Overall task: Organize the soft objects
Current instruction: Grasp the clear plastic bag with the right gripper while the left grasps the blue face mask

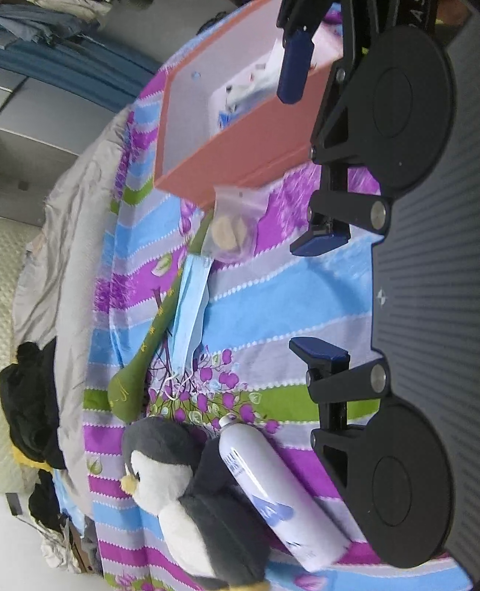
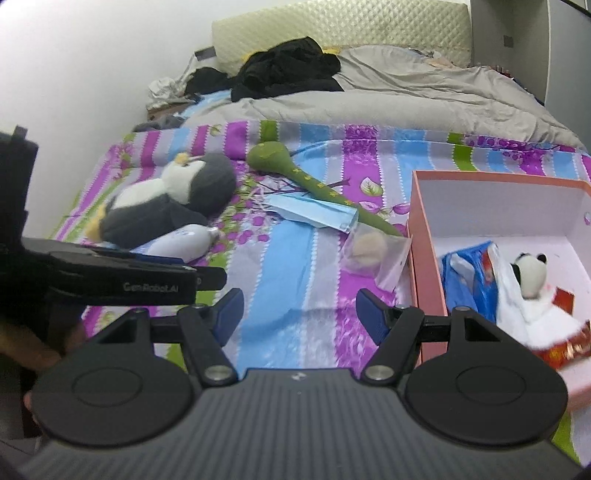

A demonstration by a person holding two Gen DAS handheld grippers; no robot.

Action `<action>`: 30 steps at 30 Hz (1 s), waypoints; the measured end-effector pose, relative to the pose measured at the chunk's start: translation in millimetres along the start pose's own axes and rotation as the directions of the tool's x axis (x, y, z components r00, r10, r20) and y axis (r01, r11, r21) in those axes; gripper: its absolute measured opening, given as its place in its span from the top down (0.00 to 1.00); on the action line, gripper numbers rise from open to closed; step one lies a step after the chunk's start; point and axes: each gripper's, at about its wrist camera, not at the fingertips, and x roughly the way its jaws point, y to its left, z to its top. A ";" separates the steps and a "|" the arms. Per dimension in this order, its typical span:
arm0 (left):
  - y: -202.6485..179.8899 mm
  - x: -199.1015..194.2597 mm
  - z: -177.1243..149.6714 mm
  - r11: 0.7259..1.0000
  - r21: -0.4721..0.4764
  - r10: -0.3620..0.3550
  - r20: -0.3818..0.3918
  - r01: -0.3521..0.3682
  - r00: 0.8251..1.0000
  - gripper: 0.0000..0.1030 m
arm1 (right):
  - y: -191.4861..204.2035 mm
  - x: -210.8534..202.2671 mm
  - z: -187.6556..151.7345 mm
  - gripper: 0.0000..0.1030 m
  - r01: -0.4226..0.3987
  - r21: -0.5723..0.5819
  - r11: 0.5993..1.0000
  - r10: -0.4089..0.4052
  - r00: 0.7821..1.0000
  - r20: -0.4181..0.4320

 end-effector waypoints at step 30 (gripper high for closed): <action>10.1 252.3 112.9 0.839 0.544 0.047 -0.045 -0.015 0.998 0.25 | -21.3 214.3 5.2 0.31 0.260 -0.261 0.930 -0.282 0.958 -0.049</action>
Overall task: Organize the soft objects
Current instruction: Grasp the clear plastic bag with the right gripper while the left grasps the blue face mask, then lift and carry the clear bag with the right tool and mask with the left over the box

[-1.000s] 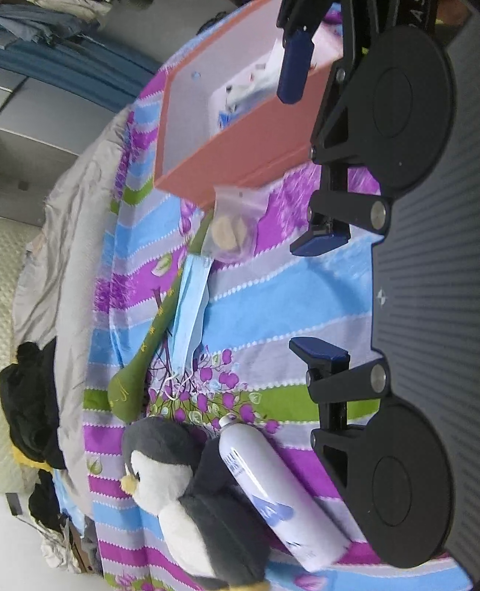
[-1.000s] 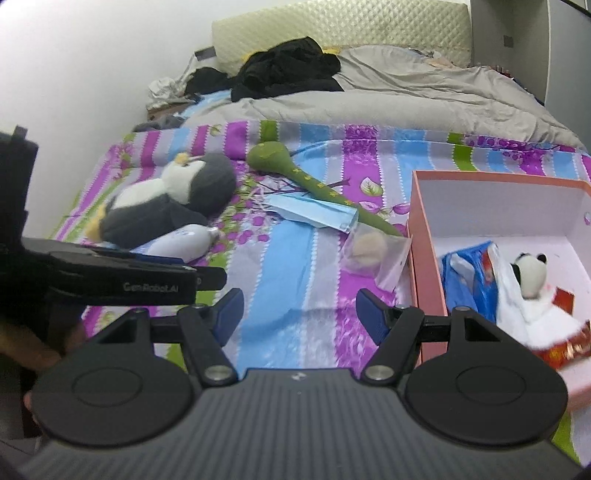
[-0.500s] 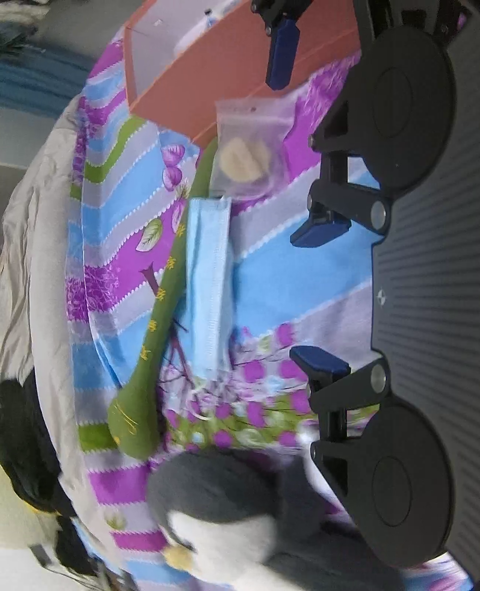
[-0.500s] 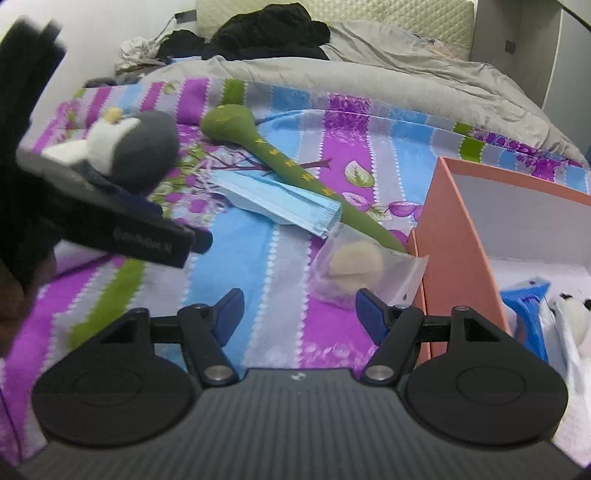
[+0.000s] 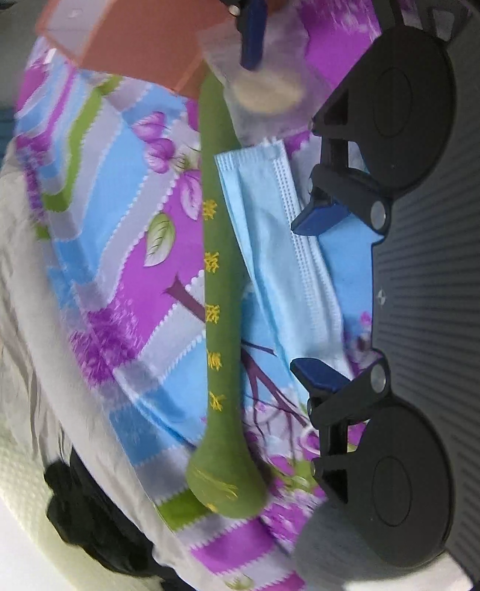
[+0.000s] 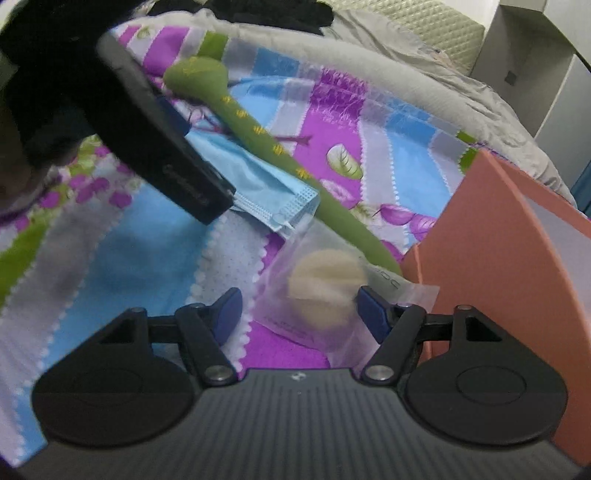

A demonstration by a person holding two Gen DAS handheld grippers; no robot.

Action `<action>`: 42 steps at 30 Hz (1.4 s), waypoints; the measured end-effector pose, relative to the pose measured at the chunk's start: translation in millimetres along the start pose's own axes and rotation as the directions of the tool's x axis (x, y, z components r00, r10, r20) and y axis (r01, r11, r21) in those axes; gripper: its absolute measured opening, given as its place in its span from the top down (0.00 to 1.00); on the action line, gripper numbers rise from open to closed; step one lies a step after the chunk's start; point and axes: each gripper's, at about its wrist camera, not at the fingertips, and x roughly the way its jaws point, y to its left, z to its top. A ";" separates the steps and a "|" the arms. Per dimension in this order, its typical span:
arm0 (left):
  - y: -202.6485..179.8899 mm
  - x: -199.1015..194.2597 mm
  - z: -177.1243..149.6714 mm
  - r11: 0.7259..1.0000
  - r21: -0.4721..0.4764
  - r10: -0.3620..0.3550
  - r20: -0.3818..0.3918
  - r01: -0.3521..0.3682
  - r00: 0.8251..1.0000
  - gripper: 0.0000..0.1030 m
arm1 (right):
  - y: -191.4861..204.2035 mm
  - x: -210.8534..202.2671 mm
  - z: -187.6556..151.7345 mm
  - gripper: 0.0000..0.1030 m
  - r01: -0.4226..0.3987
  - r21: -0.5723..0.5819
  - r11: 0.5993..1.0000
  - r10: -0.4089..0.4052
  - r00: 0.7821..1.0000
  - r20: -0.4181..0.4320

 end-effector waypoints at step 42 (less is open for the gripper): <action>-18.4 -86.5 -40.6 0.909 -0.407 -0.085 0.023 0.087 0.996 0.97 | -11.6 -68.2 -5.6 0.84 -0.096 0.121 0.988 0.099 0.995 -0.014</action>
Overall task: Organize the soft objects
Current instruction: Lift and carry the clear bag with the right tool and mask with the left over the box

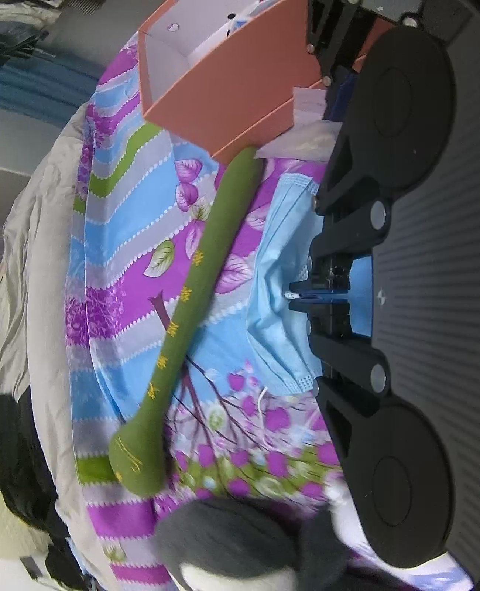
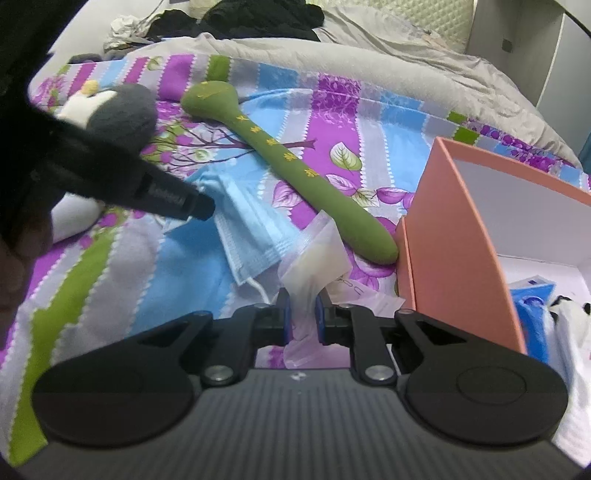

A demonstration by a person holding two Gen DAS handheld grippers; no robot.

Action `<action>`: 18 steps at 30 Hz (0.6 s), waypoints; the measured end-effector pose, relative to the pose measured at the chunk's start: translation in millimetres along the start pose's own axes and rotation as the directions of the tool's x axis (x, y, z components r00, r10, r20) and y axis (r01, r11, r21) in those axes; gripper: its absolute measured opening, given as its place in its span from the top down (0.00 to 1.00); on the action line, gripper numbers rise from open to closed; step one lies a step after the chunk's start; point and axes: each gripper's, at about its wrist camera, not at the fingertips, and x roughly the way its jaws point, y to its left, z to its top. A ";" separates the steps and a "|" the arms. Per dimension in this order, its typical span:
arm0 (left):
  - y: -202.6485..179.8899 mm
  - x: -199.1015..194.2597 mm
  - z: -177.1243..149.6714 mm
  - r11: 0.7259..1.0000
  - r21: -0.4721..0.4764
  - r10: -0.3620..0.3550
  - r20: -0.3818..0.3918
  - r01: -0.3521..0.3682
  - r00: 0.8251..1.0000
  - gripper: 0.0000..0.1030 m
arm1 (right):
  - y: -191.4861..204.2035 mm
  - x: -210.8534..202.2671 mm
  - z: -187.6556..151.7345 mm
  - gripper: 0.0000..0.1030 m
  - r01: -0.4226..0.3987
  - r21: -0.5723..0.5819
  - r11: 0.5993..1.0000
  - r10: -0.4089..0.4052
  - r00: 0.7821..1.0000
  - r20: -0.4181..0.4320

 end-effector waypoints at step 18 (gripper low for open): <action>-5.7 -104.1 -89.2 0.976 -0.219 0.022 0.024 -0.017 0.999 0.97 | 15.1 -98.6 -32.2 0.83 -0.055 -0.011 0.998 0.055 0.997 0.061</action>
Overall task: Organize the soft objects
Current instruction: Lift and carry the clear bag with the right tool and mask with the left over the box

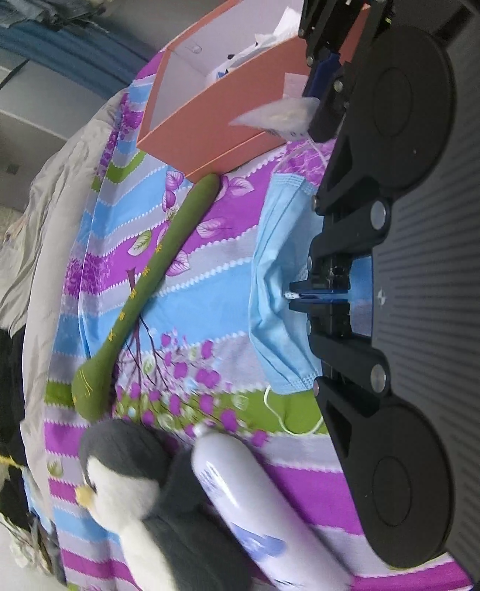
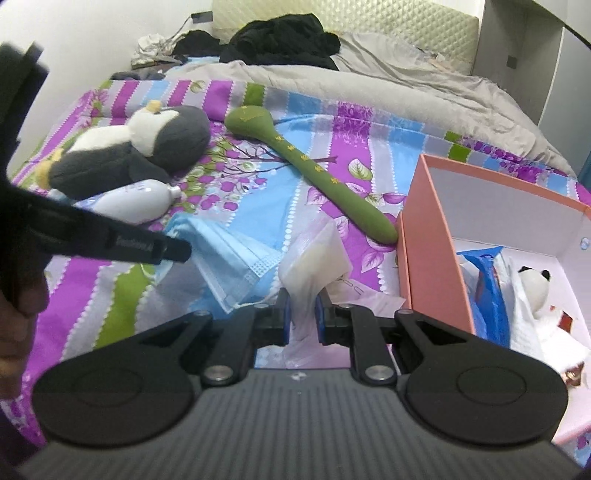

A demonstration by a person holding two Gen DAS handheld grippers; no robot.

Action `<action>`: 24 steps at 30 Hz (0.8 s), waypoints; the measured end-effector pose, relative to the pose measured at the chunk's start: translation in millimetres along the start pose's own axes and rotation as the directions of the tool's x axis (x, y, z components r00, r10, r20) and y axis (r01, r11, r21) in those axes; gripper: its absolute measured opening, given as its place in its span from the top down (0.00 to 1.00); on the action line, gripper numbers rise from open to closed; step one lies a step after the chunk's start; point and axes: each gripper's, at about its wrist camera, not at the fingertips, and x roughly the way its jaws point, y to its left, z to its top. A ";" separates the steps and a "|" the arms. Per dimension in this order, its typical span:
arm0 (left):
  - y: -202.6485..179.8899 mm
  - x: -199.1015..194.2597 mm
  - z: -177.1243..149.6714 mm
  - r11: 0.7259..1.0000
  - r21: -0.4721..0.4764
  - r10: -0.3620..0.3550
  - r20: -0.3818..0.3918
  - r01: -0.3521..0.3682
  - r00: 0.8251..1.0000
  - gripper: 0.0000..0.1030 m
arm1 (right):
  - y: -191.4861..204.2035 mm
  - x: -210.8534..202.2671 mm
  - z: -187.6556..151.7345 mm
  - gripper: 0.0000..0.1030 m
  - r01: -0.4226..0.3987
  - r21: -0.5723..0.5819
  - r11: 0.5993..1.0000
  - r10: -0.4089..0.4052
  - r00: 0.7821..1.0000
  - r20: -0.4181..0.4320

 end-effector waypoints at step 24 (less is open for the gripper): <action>-14.6 -145.3 -78.8 0.994 -0.102 0.056 0.098 -0.046 0.994 0.97 | 10.8 -114.5 -20.4 0.83 -0.111 0.008 0.994 0.110 0.989 0.096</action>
